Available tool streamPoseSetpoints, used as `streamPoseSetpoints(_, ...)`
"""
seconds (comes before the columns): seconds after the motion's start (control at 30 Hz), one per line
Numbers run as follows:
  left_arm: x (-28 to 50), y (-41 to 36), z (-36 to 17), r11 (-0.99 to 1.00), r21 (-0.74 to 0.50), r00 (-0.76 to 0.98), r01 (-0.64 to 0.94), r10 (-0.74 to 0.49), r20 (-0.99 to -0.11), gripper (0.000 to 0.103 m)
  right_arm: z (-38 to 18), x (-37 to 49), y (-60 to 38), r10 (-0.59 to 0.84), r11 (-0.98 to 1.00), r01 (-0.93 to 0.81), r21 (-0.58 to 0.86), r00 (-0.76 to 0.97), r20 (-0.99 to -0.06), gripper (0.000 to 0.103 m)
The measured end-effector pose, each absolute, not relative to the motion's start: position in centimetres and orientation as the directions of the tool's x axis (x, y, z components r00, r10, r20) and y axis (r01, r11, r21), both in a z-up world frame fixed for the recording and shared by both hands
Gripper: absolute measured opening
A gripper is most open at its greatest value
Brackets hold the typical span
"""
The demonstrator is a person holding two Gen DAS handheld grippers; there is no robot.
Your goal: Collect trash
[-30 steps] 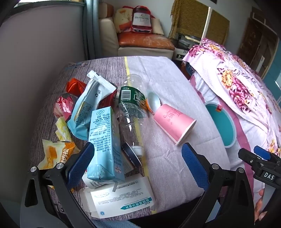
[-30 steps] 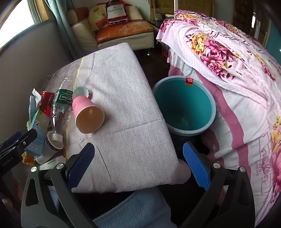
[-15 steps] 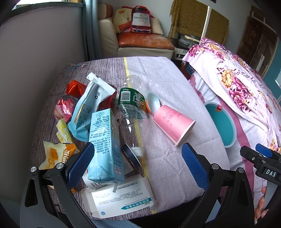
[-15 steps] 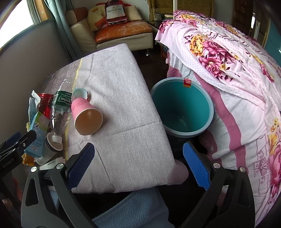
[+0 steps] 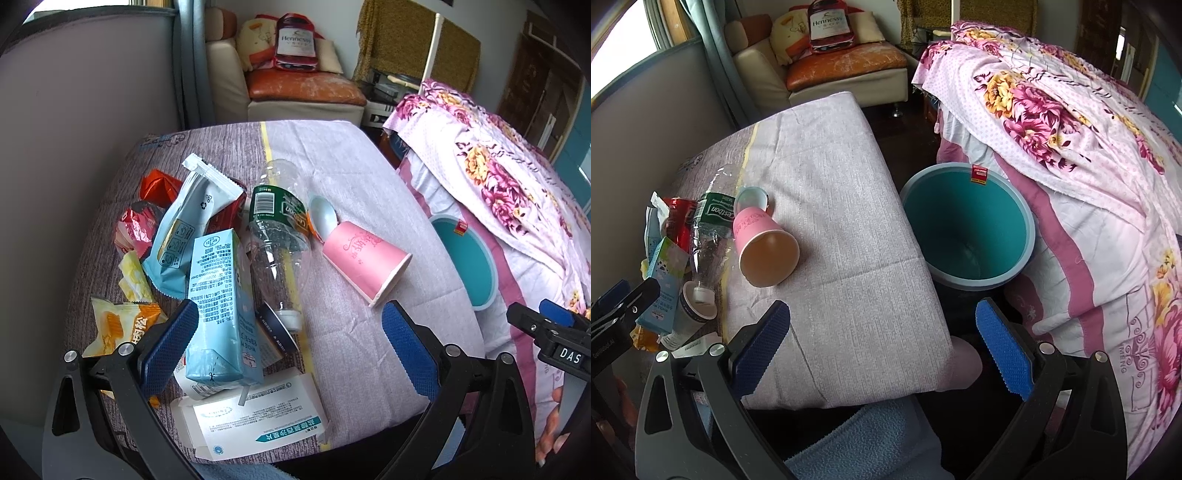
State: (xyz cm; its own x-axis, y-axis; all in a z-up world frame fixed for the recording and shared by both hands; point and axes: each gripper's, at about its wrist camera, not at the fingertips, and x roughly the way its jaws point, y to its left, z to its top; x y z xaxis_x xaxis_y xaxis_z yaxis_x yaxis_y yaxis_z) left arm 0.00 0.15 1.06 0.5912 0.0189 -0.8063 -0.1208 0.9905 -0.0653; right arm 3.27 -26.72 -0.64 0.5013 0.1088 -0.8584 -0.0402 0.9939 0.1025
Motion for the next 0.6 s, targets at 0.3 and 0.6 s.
streamPoseSetpoints(0.3,0.12,-0.02,1.06,0.992,-0.058,0.588,-0.115,0.020,-0.809,0.099,-1.24,3.71,-26.81,0.107,0.994,-0.037,0.102,0.483,-0.869,0.097)
streamPoseSetpoints(0.6,0.24,-0.23,0.88,0.993,-0.046,0.590,-0.113,0.030,-0.807,0.099,-1.19,3.93,-26.70,0.105,0.994,-0.044,0.096,0.486,-0.868,0.097)
